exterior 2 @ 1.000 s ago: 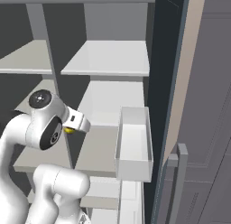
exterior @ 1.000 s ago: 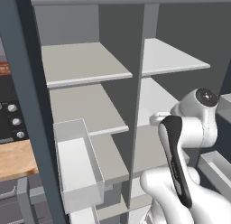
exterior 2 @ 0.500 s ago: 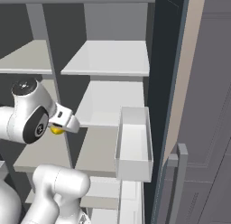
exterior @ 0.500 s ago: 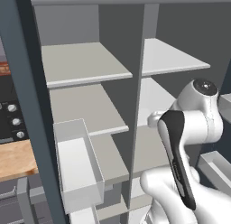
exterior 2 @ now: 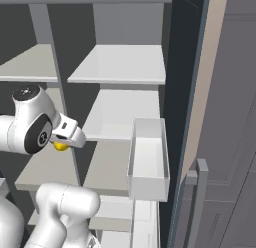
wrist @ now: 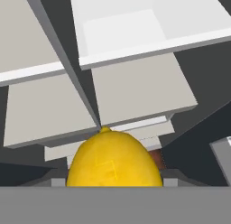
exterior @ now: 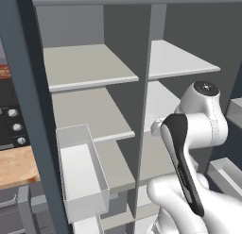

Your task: Retrieve a lemon from the fridge and place it on the cutting board with the fish.

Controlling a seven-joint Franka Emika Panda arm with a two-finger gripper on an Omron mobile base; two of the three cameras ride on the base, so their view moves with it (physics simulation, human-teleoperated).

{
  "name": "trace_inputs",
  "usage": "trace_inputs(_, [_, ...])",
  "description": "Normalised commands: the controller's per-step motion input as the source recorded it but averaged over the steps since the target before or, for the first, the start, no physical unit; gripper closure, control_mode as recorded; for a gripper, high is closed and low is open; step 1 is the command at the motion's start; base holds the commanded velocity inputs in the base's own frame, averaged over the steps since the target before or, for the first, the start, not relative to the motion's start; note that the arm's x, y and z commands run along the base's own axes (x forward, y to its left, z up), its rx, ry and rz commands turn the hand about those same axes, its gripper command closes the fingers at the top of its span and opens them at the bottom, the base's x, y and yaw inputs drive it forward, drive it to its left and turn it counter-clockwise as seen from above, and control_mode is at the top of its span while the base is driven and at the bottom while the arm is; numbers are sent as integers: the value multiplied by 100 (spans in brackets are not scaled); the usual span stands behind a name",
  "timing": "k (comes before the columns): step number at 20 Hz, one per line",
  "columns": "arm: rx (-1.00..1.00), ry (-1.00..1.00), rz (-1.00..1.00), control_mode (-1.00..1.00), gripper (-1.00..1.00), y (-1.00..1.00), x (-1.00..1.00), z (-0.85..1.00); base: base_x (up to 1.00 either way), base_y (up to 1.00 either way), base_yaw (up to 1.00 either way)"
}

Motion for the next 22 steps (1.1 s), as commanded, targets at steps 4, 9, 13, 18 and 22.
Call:
trace_inputs(4, [0, 0, 0, -100, 100, 0, 0, 0, 0, 0, 0])
trace_inputs(9, [0, 0, 0, -100, 100, 0, 0, 0, 0, 0, 0])
trace_inputs(13, [0, 0, 0, -100, 100, 0, -14, -1, 0, 0, 0])
trace_inputs(18, [0, 0, 0, 100, 100, 0, -6, -1, -34, 0, 0])
trace_inputs(22, [0, 0, 0, 100, 100, 0, 0, 0, -56, 0, 0])
